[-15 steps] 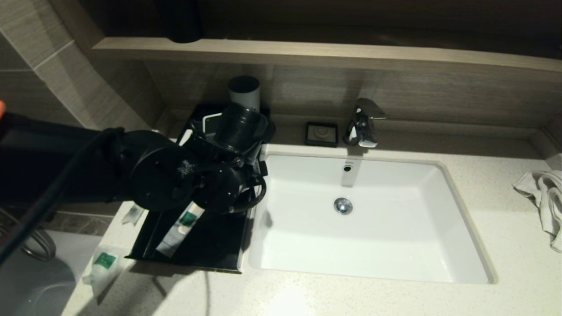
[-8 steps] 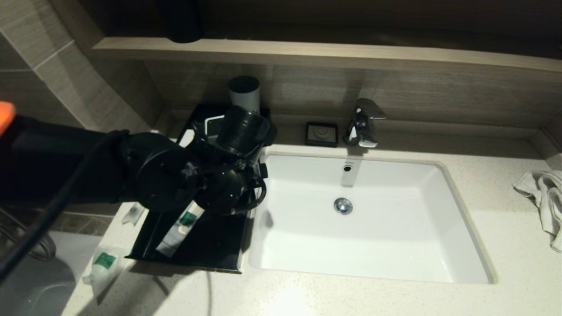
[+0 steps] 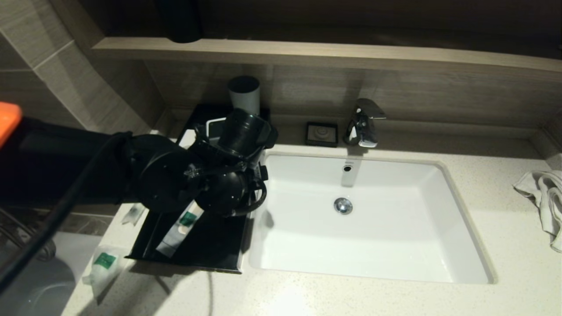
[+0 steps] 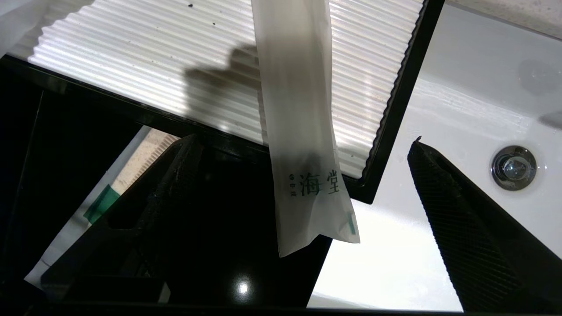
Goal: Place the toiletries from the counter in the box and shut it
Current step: Pick up the bathroom toiletry
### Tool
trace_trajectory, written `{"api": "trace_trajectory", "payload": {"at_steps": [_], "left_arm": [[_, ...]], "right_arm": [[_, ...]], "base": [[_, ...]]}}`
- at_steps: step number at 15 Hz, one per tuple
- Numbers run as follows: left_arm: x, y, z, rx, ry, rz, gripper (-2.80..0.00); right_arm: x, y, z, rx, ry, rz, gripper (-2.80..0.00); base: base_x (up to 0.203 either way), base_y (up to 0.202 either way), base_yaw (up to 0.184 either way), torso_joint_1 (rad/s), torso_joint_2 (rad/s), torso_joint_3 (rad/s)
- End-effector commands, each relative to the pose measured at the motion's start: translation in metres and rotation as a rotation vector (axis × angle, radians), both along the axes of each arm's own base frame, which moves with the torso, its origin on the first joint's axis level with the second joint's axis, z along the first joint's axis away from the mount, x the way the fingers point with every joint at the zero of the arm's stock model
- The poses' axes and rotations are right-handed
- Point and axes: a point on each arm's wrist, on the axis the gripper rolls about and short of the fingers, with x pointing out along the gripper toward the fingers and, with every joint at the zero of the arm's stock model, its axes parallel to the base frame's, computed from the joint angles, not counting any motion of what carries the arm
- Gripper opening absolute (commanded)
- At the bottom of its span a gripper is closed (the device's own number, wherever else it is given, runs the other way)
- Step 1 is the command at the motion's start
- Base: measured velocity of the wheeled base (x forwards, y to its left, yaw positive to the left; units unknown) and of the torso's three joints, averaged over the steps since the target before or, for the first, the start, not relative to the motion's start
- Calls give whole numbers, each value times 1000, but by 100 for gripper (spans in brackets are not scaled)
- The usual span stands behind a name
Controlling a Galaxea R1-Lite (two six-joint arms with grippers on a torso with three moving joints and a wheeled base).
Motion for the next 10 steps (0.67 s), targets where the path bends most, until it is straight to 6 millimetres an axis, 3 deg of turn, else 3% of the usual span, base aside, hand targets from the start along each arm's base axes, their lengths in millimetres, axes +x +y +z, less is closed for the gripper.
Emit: {"api": "trace_trajectory", "payload": {"at_steps": [1,8,9,10], "left_arm": [[0,0,-1,2,2,5,0],[0,0,-1,16,1,-2,0],[0,0,-1,17,1,-2,-280],[0,0,-1,19,2,-3,-280]], "right_arm": [[0,0,0,1,1,0,-280],[0,0,0,1,3,0,-280],[0,0,0,1,1,0,-280],[0,0,0,1,1,0,-280]], "base": [[0,0,0,0,0,0],[0,0,0,0,0,0],[0,0,0,0,0,0],[0,0,0,0,0,0]]}}
